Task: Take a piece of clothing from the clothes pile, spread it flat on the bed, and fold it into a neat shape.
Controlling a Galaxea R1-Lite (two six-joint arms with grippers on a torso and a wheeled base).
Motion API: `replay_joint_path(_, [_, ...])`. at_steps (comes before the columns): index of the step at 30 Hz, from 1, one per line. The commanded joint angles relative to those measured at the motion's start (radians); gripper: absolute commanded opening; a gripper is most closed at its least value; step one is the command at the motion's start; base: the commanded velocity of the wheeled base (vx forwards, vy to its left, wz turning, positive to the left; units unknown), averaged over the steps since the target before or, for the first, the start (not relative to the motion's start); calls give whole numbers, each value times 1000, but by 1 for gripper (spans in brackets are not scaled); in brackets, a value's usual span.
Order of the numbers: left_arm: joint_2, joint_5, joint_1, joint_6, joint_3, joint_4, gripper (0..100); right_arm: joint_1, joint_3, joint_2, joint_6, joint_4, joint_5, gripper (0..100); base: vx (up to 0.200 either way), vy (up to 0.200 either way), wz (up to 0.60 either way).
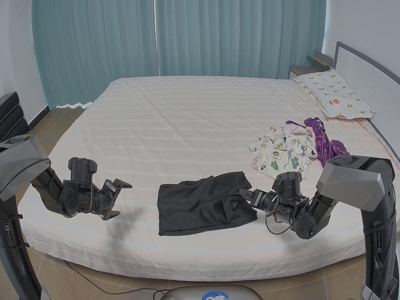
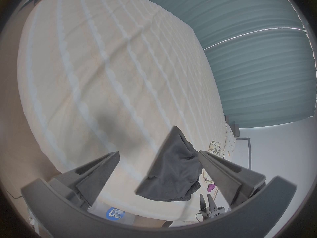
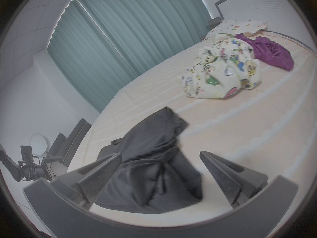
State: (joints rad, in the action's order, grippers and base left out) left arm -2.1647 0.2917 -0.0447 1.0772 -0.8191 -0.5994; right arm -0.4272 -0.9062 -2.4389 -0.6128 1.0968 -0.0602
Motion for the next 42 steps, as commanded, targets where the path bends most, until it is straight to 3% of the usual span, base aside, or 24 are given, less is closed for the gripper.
replay_joint_path(1, [-4, -2, -3, -8, 11, -2, 100, -10, -48, -40, 1, 0, -1, 100, 0, 200, 0])
replay_joint_path(9, [-9, -3, -6, -26, 43, -69, 100, -7, -88, -68, 25, -23, -10, 100, 0, 0, 0])
replay_joint_path(19, [-14, -3, -6, -26, 48, -88, 100, 19, -109, -80, 79, -40, -81, 100, 0, 0, 0])
replay_joint_path(20, [-14, -5, -6, -26, 48, -88, 100, 19, -96, -72, 87, -41, -81, 0, 0, 0, 0])
replay_joint_path(35, [-14, -5, -6, -26, 48, -88, 100, 36, 38, -9, 183, -74, -112, 0, 0, 0, 0])
replay_joint_path(42, [-14, -5, -6, -25, 48, -88, 100, 85, 89, 3, 251, -63, -144, 0, 0, 0, 0])
